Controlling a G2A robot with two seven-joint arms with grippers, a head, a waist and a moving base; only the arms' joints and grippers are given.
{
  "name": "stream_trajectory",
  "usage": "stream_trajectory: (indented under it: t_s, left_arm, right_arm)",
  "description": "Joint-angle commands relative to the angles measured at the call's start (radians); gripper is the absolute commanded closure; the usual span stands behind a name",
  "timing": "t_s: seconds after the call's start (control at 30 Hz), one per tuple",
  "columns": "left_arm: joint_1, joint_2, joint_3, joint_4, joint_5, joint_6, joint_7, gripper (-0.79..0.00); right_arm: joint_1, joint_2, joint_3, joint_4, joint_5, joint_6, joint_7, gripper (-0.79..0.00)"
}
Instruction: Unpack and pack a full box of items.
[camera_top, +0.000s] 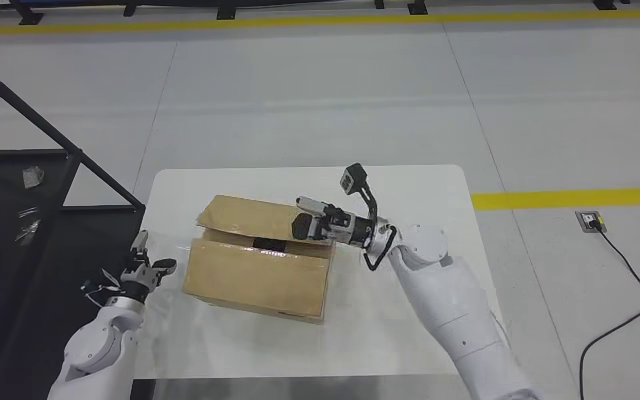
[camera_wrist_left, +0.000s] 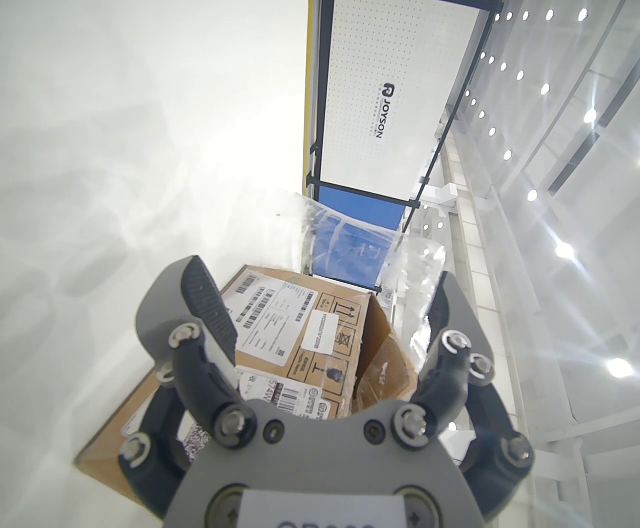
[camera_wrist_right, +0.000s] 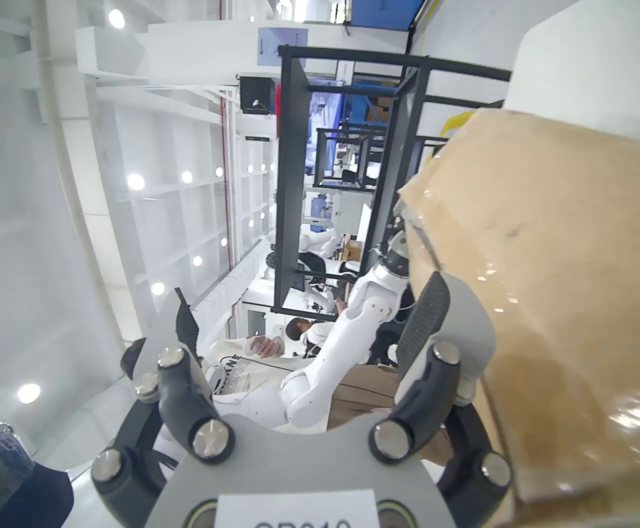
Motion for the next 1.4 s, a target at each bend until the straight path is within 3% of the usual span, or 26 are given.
stream_trajectory:
  t_s: [0.0,0.1,0.27,0.57,0.97,1.37]
  left_arm:
    - [0.002,0.000,-0.001,-0.001,-0.001,0.000,-0.003,-0.785]
    - [0.004,0.001,-0.004,0.000,-0.003,-0.002,-0.007,-0.785]
    - [0.005,0.001,-0.009,0.003,-0.012,-0.003,-0.014,-0.785]
    - [0.004,0.004,-0.022,0.011,-0.022,0.000,-0.024,-0.785]
    - [-0.013,0.007,-0.029,0.044,-0.022,0.001,-0.026,-0.785]
    - [-0.026,0.006,-0.023,0.061,-0.030,0.000,-0.028,-0.785]
  right_arm:
    - [0.015,-0.015,-0.043,-0.002,0.020,0.012,-0.022,-0.785]
    - [0.045,-0.044,-0.113,0.012,0.043,0.022,-0.076,-0.785]
    - [0.117,-0.102,-0.234,0.104,0.002,0.069,-0.272,-0.785]
    - [0.186,-0.206,-0.362,0.300,0.061,0.072,-0.395,-0.785]
    - [0.236,-0.298,-0.408,0.496,0.099,0.001,-0.408,-0.785]
    - [0.254,-0.336,-0.384,0.601,0.103,-0.095,-0.438,-0.785]
